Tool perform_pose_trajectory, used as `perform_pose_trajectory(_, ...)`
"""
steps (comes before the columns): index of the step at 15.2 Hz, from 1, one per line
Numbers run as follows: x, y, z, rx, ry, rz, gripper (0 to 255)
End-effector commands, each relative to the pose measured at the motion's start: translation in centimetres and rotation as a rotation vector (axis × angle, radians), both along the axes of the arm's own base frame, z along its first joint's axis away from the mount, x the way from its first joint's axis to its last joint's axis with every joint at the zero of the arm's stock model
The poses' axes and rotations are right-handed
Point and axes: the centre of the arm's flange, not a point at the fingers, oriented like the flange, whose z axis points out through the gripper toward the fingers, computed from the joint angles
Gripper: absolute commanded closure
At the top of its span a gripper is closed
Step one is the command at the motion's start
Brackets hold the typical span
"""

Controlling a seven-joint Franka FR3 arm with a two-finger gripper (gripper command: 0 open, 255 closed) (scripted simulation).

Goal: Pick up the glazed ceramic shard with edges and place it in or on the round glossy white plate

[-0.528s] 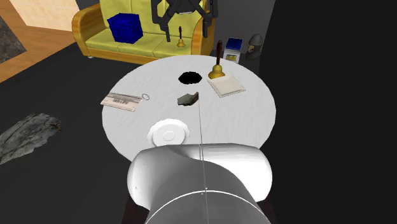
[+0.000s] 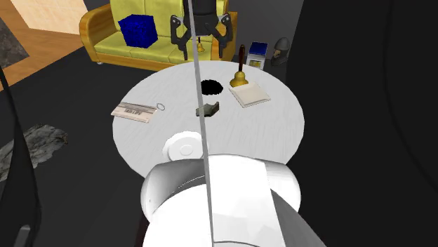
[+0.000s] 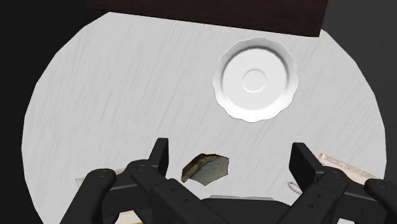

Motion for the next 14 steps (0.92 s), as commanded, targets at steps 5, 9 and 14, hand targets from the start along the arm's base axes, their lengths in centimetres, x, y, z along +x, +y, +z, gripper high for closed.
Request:
perform_pose_trajectory(5, 4.7, -0.1, -6.3, 0.016, -0.005, -0.112, 0)
perform_pose_trajectory(9, 8.0, -0.2, -10.4, 0.027, -0.007, -0.186, 0)
perform_pose_trajectory(14, 12.0, -0.6, -15.6, 0.04, -0.01, -0.278, 0)
